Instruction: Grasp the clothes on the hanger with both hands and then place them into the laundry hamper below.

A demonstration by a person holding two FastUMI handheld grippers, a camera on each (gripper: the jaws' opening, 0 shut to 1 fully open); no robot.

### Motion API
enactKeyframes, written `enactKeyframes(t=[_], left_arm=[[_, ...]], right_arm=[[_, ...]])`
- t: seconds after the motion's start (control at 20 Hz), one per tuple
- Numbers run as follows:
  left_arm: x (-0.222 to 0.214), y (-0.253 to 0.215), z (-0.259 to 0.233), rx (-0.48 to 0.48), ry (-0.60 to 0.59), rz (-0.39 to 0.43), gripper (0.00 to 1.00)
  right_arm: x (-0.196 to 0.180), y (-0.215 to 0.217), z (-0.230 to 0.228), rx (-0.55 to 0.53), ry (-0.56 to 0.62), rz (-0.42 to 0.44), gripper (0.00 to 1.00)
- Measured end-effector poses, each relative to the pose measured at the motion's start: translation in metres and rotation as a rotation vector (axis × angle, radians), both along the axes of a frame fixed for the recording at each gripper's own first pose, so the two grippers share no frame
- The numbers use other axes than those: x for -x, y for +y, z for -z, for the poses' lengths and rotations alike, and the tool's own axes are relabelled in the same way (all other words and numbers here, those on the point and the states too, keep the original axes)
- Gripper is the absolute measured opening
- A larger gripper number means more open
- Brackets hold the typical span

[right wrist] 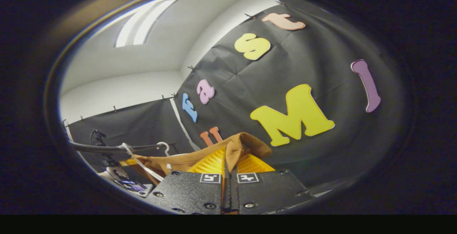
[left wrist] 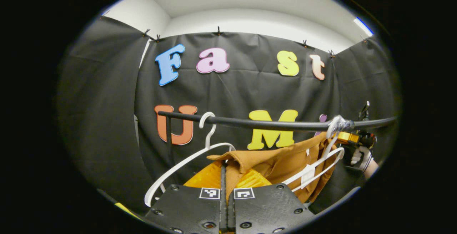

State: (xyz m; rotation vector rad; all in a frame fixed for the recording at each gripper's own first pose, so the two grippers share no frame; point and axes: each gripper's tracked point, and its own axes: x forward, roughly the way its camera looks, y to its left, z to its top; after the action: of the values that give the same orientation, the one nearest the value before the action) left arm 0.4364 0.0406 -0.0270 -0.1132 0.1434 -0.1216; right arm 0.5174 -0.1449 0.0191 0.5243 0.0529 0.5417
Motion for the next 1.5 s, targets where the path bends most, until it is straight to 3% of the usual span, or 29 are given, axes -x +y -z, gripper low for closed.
enactKeyframes(t=[0.3, 0.45, 0.5, 0.6, 0.65, 0.75, 0.8, 1.0, 1.25, 1.5], left_arm=[[-0.005, 0.017, 0.042, 0.144, 0.04, -0.013, 0.04], [-0.006, 0.026, 0.069, 0.196, 0.079, -0.042, 0.0], [-0.005, 0.027, 0.079, 0.206, 0.096, -0.048, 0.04], [-0.001, 0.031, 0.102, 0.189, 0.129, -0.071, 0.0], [0.003, 0.033, 0.115, 0.183, 0.146, -0.08, 0.05], [0.015, 0.041, 0.136, 0.179, 0.177, -0.12, 0.0], [0.02, 0.043, 0.145, 0.198, 0.184, -0.129, 0.05], [0.043, 0.037, 0.181, 0.24, 0.221, -0.161, 0.01], [0.072, 0.012, 0.212, 0.183, 0.256, -0.116, 0.0], [0.105, -0.018, 0.216, 0.159, 0.264, -0.03, 0.01]], right_arm=[[-0.025, 0.021, 0.055, -0.171, 0.191, -0.168, 0.03], [-0.032, 0.033, 0.073, -0.33, 0.267, -0.24, 0.04], [-0.037, 0.036, 0.085, -0.341, 0.29, -0.238, 0.03], [-0.038, 0.043, 0.12, -0.312, 0.344, -0.231, 0.03], [-0.034, 0.049, 0.135, -0.296, 0.37, -0.231, 0.03], [-0.026, 0.059, 0.152, -0.312, 0.402, -0.242, 0.04], [-0.023, 0.059, 0.162, -0.31, 0.409, -0.234, 0.04], [-0.003, 0.061, 0.208, -0.278, 0.478, -0.222, 0.03], [0.038, 0.047, 0.237, -0.255, 0.5, -0.146, 0.03], [0.1, 0.062, 0.239, -0.326, 0.537, -0.114, 0.03]])
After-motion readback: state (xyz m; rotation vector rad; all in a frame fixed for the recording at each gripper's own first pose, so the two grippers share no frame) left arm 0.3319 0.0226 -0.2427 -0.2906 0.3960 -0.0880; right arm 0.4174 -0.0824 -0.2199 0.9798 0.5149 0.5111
